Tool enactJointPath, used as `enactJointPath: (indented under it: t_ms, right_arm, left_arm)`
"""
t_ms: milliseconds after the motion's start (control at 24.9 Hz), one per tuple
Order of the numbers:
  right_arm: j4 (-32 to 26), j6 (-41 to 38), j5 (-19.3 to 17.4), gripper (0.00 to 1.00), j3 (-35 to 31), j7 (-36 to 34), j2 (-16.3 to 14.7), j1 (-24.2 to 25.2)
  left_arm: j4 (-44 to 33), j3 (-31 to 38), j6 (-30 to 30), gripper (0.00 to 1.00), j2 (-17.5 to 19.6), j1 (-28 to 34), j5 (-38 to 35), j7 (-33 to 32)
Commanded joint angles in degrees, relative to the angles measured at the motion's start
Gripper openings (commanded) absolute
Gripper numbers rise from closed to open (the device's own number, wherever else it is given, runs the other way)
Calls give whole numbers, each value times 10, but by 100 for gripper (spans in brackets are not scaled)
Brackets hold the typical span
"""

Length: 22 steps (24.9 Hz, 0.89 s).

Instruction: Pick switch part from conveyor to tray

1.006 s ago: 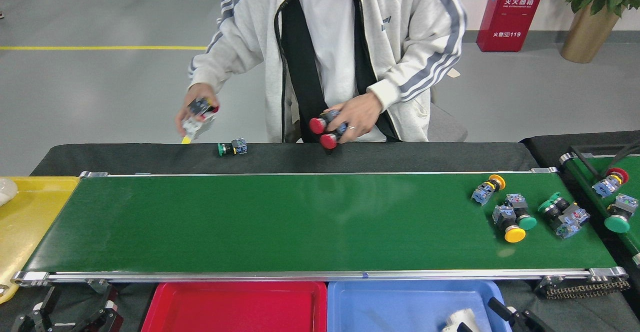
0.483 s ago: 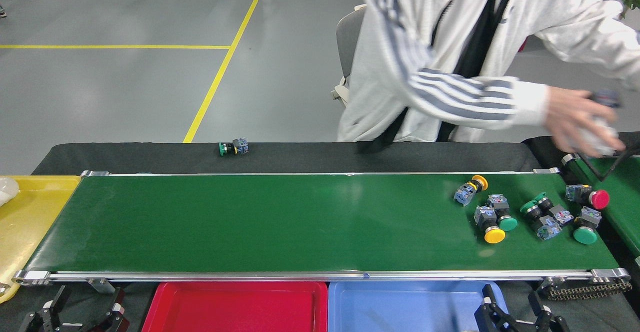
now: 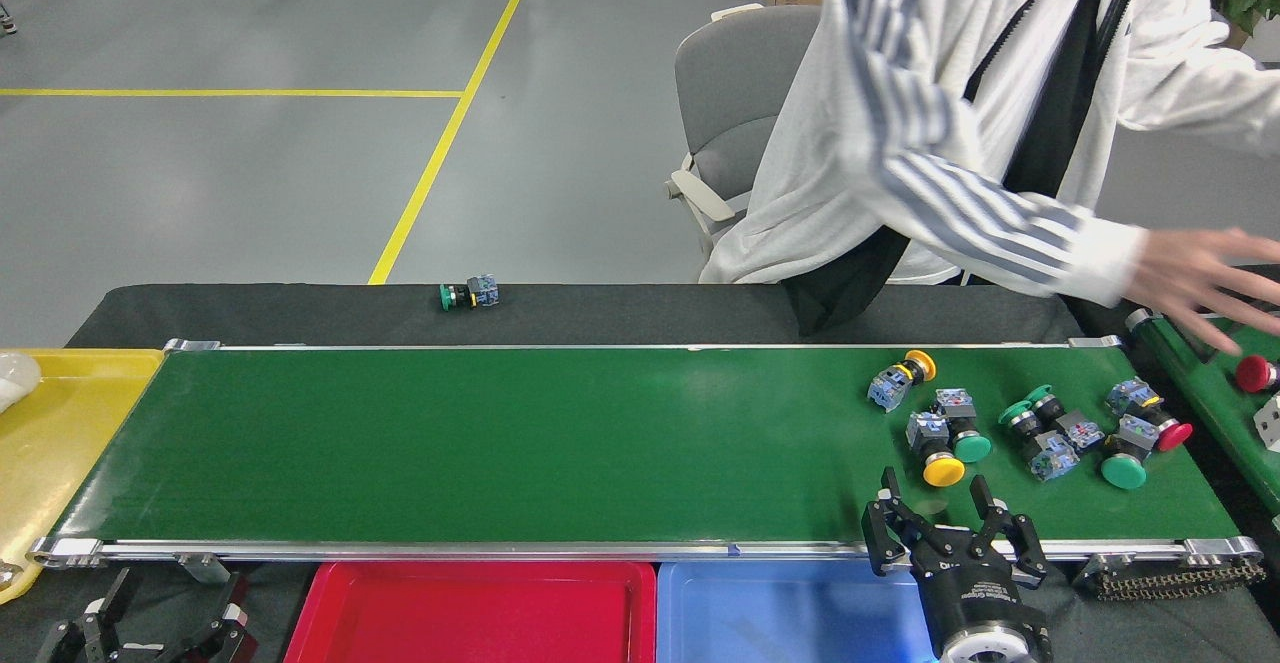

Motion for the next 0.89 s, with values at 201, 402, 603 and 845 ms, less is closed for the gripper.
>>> enactJointPath:
  t_ms: [201, 402, 603, 845]
  right_arm:
    - [58, 6, 1, 95, 11, 6, -3, -57]
    - [111, 7, 0, 95, 14, 6, 2, -100]
    - [159, 7, -1, 95, 14, 6, 2, -142]
    - [228, 6, 0, 60, 41, 5, 11, -194]
  left_arm:
    - [-4, 1, -1, 100, 6, -5, 2, 2]
    - [-3, 1, -2, 100, 7, -6, 2, 2]
    - [-2, 0, -1, 100, 7, -11, 2, 2]
    - [1, 0, -2, 100, 8, -17, 1, 2]
